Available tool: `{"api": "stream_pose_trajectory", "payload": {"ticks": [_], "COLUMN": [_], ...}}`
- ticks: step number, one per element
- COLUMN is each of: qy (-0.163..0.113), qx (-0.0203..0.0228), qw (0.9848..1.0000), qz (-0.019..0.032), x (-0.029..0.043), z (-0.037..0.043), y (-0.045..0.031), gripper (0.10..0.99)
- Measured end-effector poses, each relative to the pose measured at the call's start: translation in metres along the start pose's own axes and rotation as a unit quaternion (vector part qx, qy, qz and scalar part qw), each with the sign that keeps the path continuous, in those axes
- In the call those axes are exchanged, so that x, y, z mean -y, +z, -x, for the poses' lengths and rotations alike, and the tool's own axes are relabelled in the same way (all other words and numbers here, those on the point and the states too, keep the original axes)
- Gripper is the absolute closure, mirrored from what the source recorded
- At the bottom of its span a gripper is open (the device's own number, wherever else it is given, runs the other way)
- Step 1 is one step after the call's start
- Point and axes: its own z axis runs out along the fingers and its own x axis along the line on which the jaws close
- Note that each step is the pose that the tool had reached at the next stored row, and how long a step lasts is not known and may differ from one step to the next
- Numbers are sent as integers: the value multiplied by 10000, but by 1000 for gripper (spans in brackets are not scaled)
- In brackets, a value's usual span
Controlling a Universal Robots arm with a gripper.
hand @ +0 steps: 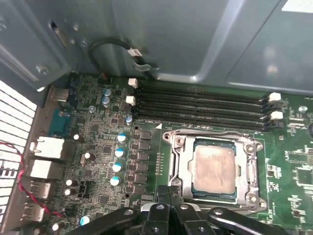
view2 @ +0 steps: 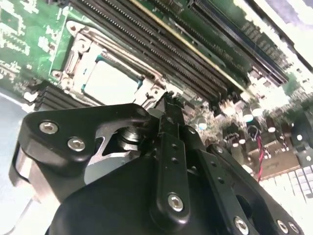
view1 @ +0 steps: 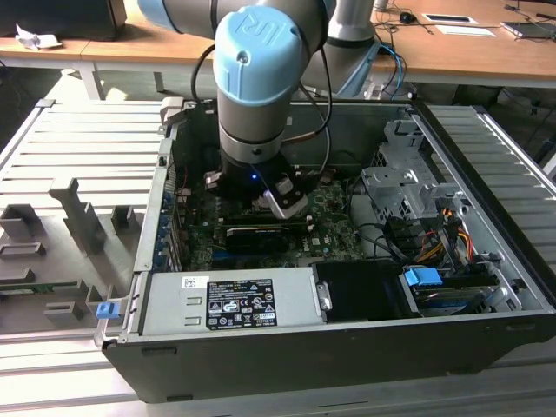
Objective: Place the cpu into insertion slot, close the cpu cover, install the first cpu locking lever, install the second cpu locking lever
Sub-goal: 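Install the second cpu locking lever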
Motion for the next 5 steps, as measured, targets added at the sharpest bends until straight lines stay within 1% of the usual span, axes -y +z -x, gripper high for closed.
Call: {"api": "stream_pose_trajectory", "payload": {"ticks": [3, 5], "qy": [2, 2], "qx": [-4, -4], "qw": [10000, 10000], "qz": [1, 2], "x": [-17, -18], "z": [1, 2], "y": [-51, -53], "gripper": [980, 980]}}
